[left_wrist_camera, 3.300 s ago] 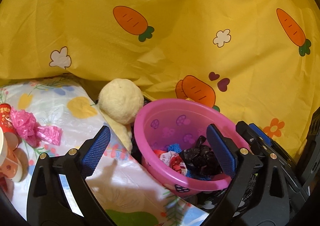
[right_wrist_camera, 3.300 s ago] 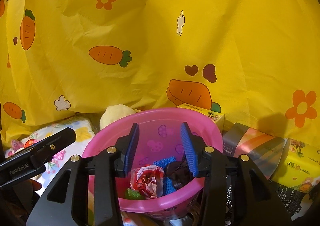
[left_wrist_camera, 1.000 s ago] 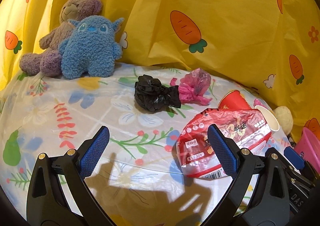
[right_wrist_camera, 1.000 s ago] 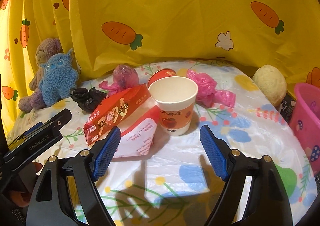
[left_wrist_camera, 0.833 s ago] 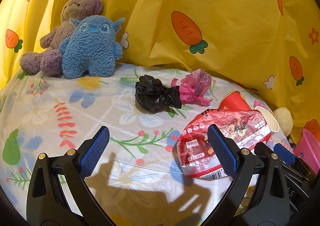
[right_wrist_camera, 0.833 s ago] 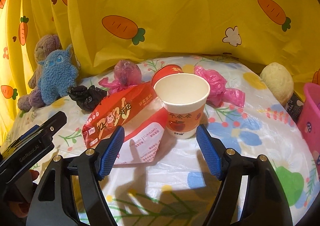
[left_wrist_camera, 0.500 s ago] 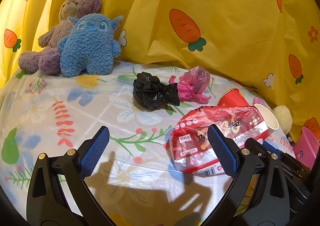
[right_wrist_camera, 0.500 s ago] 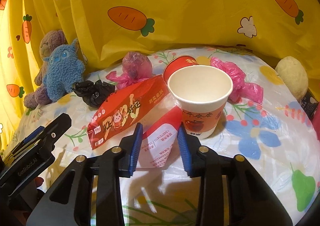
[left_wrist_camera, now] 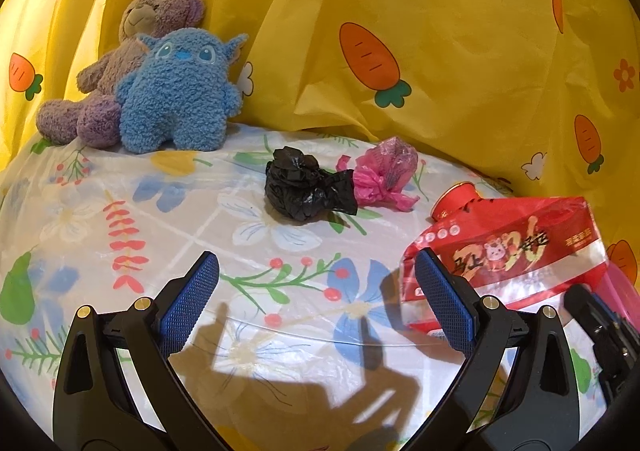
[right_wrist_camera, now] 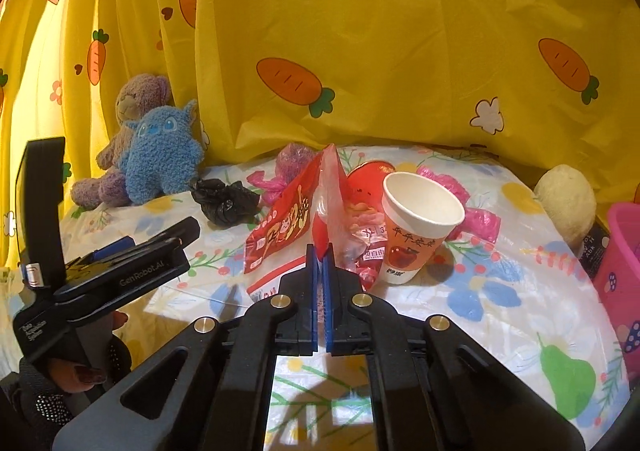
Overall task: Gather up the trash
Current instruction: 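Grasp the red cartoon snack bag with the right tool and lift it, then grasp the white paper cup with the left tool while the right tool holds the snack bag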
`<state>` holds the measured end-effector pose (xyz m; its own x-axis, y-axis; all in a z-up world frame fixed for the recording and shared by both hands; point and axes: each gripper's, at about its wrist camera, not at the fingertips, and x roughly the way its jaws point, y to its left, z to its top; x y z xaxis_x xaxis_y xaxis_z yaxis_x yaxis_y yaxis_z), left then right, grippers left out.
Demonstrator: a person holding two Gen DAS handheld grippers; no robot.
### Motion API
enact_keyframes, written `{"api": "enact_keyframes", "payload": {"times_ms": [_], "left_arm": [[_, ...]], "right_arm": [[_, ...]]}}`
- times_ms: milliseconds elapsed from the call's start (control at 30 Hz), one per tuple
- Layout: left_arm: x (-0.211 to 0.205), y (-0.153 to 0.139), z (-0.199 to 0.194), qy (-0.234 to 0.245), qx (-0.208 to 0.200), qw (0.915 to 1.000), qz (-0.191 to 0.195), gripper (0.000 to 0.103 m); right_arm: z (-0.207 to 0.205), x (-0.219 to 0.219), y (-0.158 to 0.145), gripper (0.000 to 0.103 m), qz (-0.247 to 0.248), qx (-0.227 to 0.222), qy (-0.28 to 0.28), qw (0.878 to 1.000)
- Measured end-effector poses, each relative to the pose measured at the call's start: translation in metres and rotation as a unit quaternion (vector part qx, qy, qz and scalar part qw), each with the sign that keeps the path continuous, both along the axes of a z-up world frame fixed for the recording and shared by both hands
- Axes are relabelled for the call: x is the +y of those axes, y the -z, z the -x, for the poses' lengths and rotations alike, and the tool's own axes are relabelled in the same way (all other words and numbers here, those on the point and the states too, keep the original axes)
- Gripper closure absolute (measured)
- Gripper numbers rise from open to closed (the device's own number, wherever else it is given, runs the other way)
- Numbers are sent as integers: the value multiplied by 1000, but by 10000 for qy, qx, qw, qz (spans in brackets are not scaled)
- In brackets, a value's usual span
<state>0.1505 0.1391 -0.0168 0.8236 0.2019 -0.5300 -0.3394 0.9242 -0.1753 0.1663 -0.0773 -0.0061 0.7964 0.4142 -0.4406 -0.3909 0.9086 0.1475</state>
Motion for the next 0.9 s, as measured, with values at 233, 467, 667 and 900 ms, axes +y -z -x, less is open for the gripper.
{"api": "enact_keyframes", "payload": {"times_ms": [233, 467, 667, 900], "left_arm": [[-15, -4, 0, 500, -169, 9985, 147, 6], [-41, -8, 0, 1205, -304, 9922, 95, 6], [-83, -17, -6, 1830, -270, 9827, -122, 6], [-126, -10, -38, 2047, 19, 9771, -587, 6]], "right_arm": [[13, -23, -23, 100, -363, -310, 79, 9988], [27, -53, -42, 100, -715, -634, 360, 9948], [37, -79, -55, 100, -868, -942, 726, 9891], [40, -109, -53, 100, -985, -985, 1159, 9834]]}}
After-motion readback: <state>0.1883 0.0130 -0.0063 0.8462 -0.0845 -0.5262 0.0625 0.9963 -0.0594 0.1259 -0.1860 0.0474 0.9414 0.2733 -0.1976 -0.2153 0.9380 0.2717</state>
